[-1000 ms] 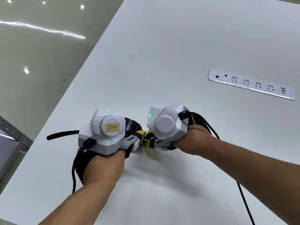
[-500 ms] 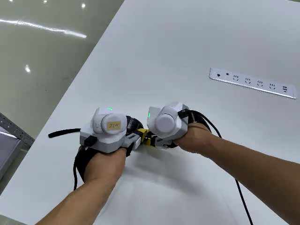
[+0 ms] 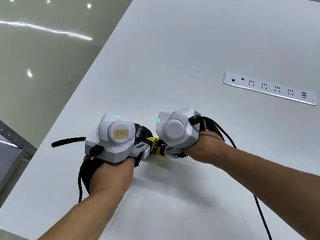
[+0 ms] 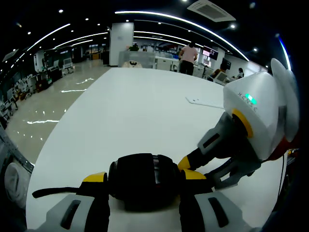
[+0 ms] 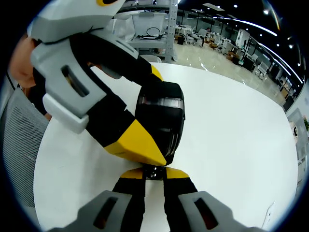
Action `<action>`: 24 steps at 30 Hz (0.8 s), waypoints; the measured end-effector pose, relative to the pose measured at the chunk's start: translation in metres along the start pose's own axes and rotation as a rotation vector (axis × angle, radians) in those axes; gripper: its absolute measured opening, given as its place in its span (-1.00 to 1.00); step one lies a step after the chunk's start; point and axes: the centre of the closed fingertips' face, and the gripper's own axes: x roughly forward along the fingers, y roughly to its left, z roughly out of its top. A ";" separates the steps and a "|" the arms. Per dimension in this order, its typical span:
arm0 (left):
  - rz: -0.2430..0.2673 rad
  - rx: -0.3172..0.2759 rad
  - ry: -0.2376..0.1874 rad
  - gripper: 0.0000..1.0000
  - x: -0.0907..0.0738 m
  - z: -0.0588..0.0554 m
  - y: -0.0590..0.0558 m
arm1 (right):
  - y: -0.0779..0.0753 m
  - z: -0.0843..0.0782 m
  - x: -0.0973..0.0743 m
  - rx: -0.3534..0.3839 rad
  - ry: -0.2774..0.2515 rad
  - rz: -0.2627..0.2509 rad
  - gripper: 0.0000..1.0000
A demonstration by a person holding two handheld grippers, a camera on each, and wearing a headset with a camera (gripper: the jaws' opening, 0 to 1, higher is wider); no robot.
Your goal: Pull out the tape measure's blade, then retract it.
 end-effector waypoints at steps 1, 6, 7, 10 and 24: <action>0.000 0.000 0.000 0.09 0.000 0.000 0.000 | 0.000 0.000 0.000 -0.003 0.001 0.000 -0.74; 0.002 0.001 0.001 0.10 0.000 0.000 0.000 | 0.000 0.000 -0.001 -0.013 0.000 -0.003 -0.74; 0.001 0.000 -0.001 0.10 0.000 0.000 0.000 | 0.001 -0.001 -0.001 -0.019 -0.004 -0.004 -0.73; 0.003 0.000 -0.007 0.11 0.000 0.001 0.000 | 0.001 -0.001 -0.001 -0.021 -0.004 -0.005 -0.73; 0.018 -0.006 -0.018 0.15 0.002 0.006 0.000 | -0.001 -0.002 -0.003 -0.013 -0.017 -0.033 -0.69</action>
